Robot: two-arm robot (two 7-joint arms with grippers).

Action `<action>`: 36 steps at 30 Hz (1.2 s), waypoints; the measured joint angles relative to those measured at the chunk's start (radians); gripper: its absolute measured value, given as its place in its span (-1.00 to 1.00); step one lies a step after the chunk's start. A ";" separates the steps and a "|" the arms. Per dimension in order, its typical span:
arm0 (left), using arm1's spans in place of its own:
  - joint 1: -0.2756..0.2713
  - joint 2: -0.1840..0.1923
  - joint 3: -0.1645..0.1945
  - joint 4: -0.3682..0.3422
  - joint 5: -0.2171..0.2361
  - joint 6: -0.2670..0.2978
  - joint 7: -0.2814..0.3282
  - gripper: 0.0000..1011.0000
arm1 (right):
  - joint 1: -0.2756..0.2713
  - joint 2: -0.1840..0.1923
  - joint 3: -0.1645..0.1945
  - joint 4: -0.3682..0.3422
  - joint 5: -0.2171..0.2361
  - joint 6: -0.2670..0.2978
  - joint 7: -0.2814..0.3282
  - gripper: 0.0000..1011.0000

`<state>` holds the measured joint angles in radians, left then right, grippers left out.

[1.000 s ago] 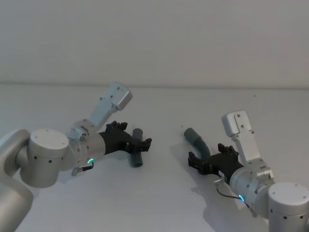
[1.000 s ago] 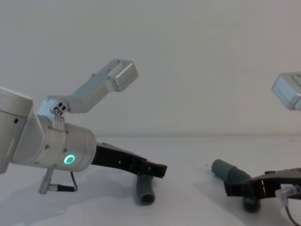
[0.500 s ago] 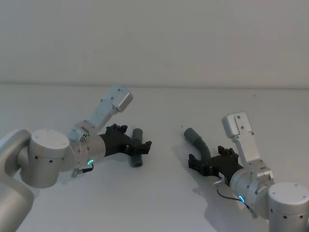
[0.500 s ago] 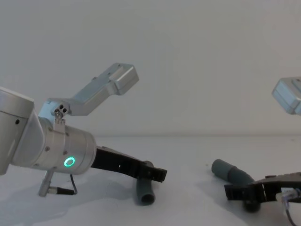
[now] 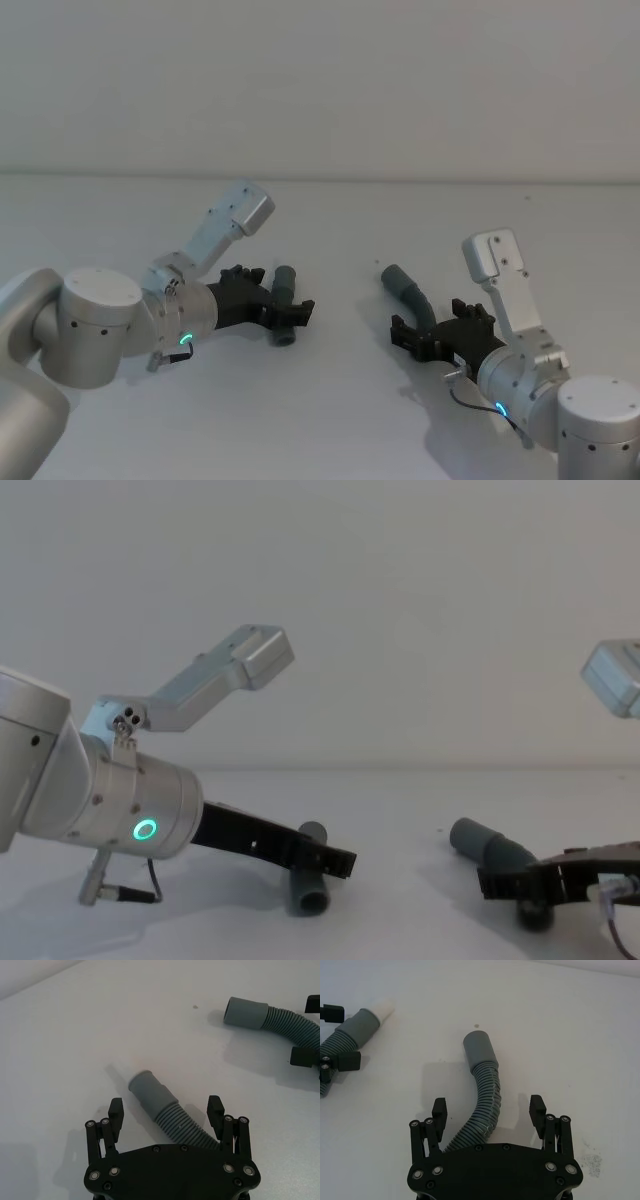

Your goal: Use both hands to pick up one end of the pipe from the table, align the ends, and insert them.

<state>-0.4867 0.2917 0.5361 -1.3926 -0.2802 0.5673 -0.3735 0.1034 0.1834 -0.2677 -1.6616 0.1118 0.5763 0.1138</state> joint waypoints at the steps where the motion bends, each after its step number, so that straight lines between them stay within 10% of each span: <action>1: 0.000 0.000 0.000 0.001 0.000 0.001 -0.002 0.98 | 0.000 0.000 0.000 0.000 0.000 -0.001 0.000 0.98; 18: -0.004 -0.002 -0.004 0.006 0.008 0.008 -0.015 0.98 | -0.005 -0.004 0.011 0.003 -0.007 -0.009 0.011 0.93; 36: -0.006 -0.003 -0.006 0.007 0.013 0.010 -0.018 0.08 | -0.007 -0.005 0.013 0.004 -0.009 -0.012 0.014 -0.13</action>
<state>-0.4927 0.2884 0.5304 -1.3854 -0.2673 0.5770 -0.3914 0.0966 0.1781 -0.2543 -1.6581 0.1028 0.5648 0.1273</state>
